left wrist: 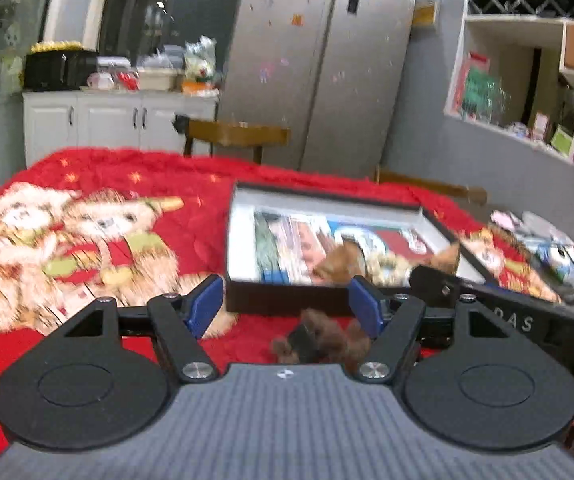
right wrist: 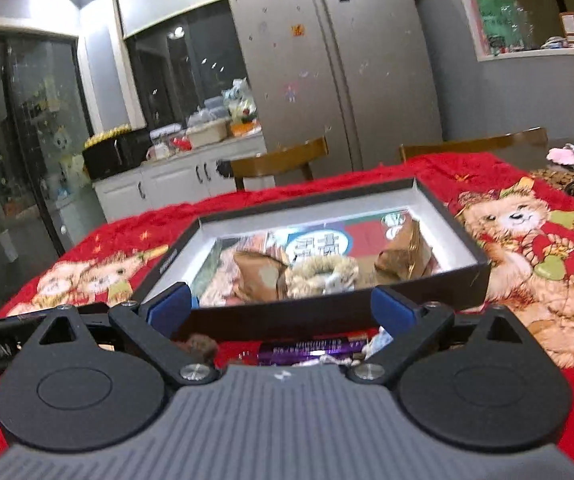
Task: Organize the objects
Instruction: 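Withdraw both tools and move the left tool toward the brown crocheted toy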
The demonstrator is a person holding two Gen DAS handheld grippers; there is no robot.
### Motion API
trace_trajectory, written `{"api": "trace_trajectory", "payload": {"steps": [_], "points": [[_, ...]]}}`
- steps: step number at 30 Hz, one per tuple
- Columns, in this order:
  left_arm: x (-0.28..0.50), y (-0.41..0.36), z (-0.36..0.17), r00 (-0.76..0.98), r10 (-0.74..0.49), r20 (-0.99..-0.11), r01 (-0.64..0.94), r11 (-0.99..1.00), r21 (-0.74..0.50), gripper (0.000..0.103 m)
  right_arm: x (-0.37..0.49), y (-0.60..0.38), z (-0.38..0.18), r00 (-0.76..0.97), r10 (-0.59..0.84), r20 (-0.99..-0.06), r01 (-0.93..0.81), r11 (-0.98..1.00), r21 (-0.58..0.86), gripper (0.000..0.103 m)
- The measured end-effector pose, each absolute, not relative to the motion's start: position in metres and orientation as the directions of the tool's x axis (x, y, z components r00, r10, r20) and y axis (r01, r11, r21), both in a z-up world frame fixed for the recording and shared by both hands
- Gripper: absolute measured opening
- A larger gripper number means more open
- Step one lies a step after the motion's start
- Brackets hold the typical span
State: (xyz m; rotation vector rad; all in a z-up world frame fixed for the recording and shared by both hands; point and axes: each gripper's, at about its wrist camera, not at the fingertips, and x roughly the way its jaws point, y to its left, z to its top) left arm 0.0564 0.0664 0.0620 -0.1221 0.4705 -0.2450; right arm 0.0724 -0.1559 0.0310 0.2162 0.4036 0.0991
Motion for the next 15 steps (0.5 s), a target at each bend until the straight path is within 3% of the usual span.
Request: {"api": "trace_trajectory", "payload": {"steps": [6, 15], "points": [[0.069, 0.055, 0.05, 0.853, -0.253, -0.456, 0.229, 0.967, -0.106, 0.074, 0.074, -0.157, 0.018, 0.89, 0.149, -0.43, -0.054, 0.973, 0.224, 0.099], [0.09, 0.048, 0.033, 0.79, -0.271, -0.549, 0.241, 0.962, -0.129, 0.074, 0.085, -0.168, 0.008, 0.855, 0.163, -0.492, -0.025, 0.961, 0.274, 0.098]]}}
